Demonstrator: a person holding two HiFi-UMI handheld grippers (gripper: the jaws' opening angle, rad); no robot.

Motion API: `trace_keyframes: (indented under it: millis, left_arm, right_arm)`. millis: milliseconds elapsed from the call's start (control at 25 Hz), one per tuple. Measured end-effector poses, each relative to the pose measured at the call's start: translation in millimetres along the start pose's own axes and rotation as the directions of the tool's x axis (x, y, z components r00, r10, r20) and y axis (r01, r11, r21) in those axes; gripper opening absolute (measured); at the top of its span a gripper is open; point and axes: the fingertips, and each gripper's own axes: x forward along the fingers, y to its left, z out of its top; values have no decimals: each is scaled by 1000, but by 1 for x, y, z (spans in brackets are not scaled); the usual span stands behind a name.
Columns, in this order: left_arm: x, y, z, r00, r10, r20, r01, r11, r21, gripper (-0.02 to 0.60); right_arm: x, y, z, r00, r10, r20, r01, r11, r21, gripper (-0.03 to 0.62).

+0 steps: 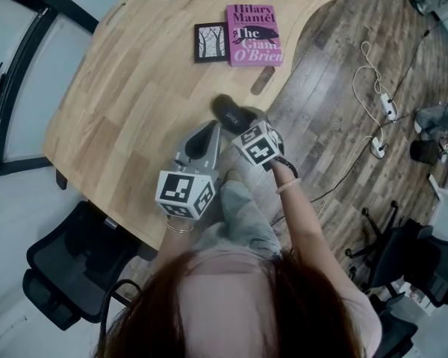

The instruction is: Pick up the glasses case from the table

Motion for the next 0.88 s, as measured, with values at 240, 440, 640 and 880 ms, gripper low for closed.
trace_keyframes:
  millis: [240,440,640,880]
  left_arm:
    - [-5,0,1,1000,7,9,-7,1000,4,8]
    - [-12,-4,4,1000,11,19,-12,1000,13,8]
    - [-19,-11,8,999,10,34,-11,1000,24,8]
    - [-31,-19,14,999,10,49,-12,999,42,8]
  right_arm:
    - [-11,-1,5,999,-18,48,17,999,30,347]
    - [-28,-1,11,995,-48,91,44,998,50,347]
    - [-47,-2,15,987,-80,137,70,994,81,347]
    - [-69,1,21,977,-109,181,92,991,101,347]
